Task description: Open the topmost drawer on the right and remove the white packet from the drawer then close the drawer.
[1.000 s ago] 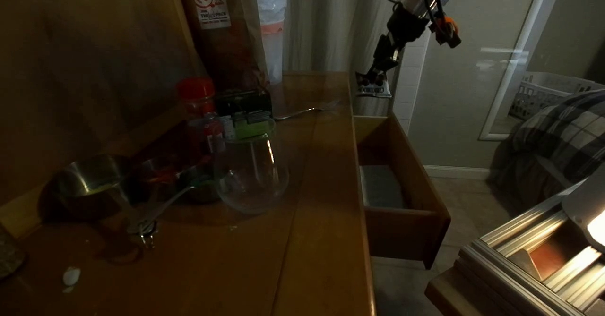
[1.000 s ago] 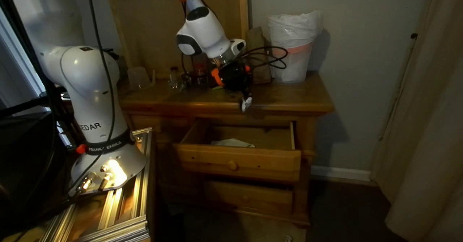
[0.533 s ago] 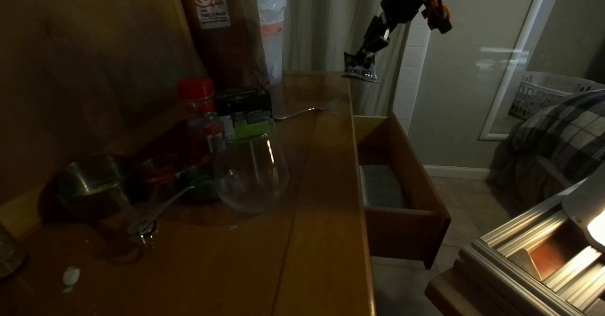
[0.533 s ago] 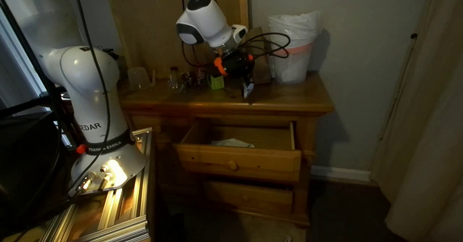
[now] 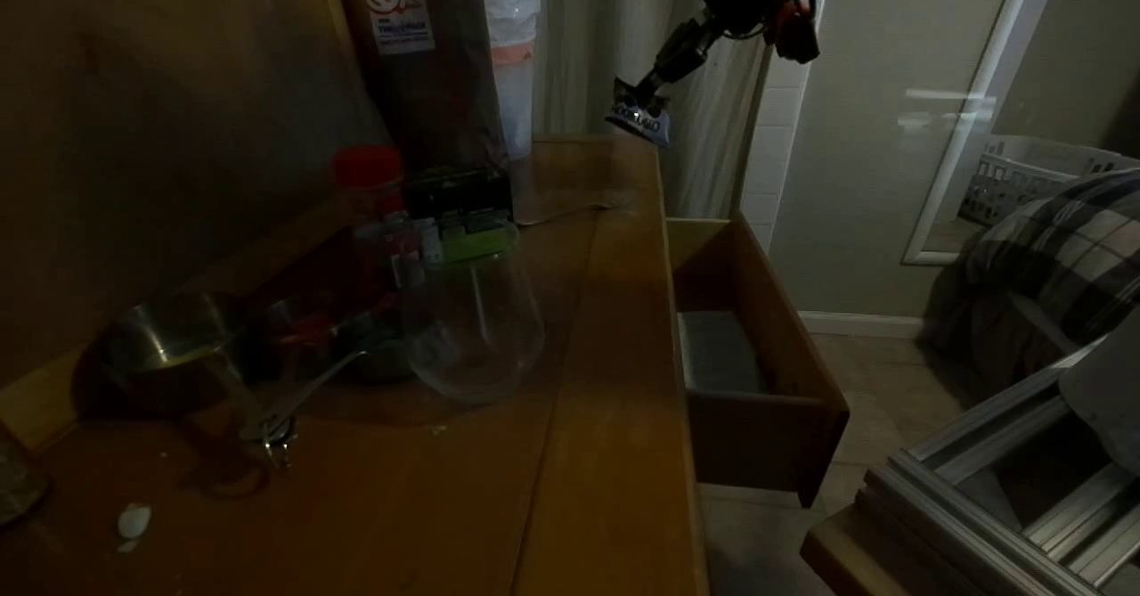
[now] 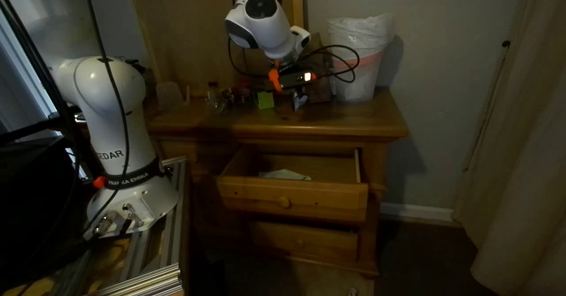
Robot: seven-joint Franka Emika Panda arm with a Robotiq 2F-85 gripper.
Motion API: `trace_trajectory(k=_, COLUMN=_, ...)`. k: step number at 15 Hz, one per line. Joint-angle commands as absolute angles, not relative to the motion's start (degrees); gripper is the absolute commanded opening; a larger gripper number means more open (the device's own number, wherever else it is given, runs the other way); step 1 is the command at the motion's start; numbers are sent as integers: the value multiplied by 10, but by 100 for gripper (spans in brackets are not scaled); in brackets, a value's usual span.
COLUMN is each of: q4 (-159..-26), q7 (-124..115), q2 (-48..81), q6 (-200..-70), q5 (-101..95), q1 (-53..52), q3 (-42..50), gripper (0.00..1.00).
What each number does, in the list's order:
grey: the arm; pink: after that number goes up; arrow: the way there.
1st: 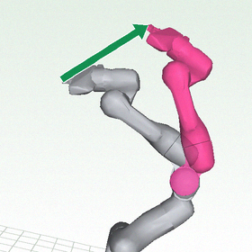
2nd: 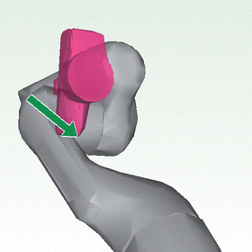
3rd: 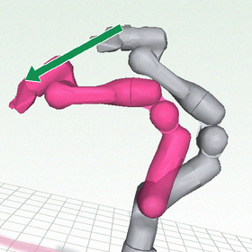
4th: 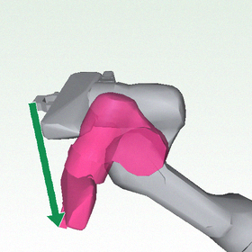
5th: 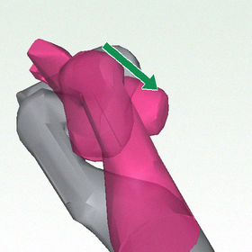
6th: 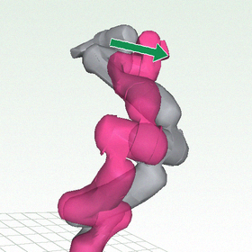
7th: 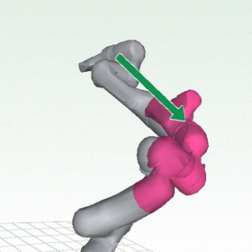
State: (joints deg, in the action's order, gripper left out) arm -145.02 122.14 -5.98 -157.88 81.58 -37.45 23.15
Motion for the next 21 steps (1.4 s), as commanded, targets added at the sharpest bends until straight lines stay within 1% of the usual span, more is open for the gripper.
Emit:
trace_trajectory(k=1, q4=-1420, q7=1268, q2=-9, q6=-1517, q5=872, q1=-367, q3=255, gripper=0)
trace_trajectory(k=3, q4=-1411, q7=1289, q2=16, q6=-1486, q5=903, q1=-365, q3=262, gripper=0)
trace_trajectory(k=4, q4=-1408, q7=1297, q2=26, q6=-1475, q5=914, q1=-363, q3=265, gripper=26)
trace_trajectory(k=5, q4=-1404, q7=1307, q2=36, q6=-1465, q5=927, q1=-363, q3=266, gripper=27)
trace_trajectory(k=7, q4=-1397, q7=1320, q2=55, q6=-1444, q5=948, q1=-361, q3=268, gripper=40)
trace_trajectory(k=8, q4=-1394, q7=1323, q2=60, q6=-1443, q5=953, q1=-256, q3=162, gripper=46)
trace_trajectory(k=12, q4=-1391, q7=1333, q2=64, q6=-1459, q5=956, q1=-164, q3=71, gripper=75)
trace_trajectory(k=15, q4=-1419, q7=1320, q2=33, q6=-1493, q5=930, q1=-120, q3=37, gripper=95)
trace_trajectory(k=16, q4=-1430, q7=1316, q2=21, q6=-1507, q5=921, q1=-109, q3=31, gripper=100)
trace_trajectory(k=17, q4=-1443, q7=1308, q2=9, q6=-1522, q5=908, q1=-100, q3=26, gripper=100)
trace_trajectory(k=18, q4=-1454, q7=1305, q2=1, q6=-1530, q5=900, q1=-119, q3=51, gripper=100)
trace_trajectory(k=21, q4=-1496, q7=1289, q2=-33, q6=-1578, q5=848, q1=-112, q3=58, gripper=100)
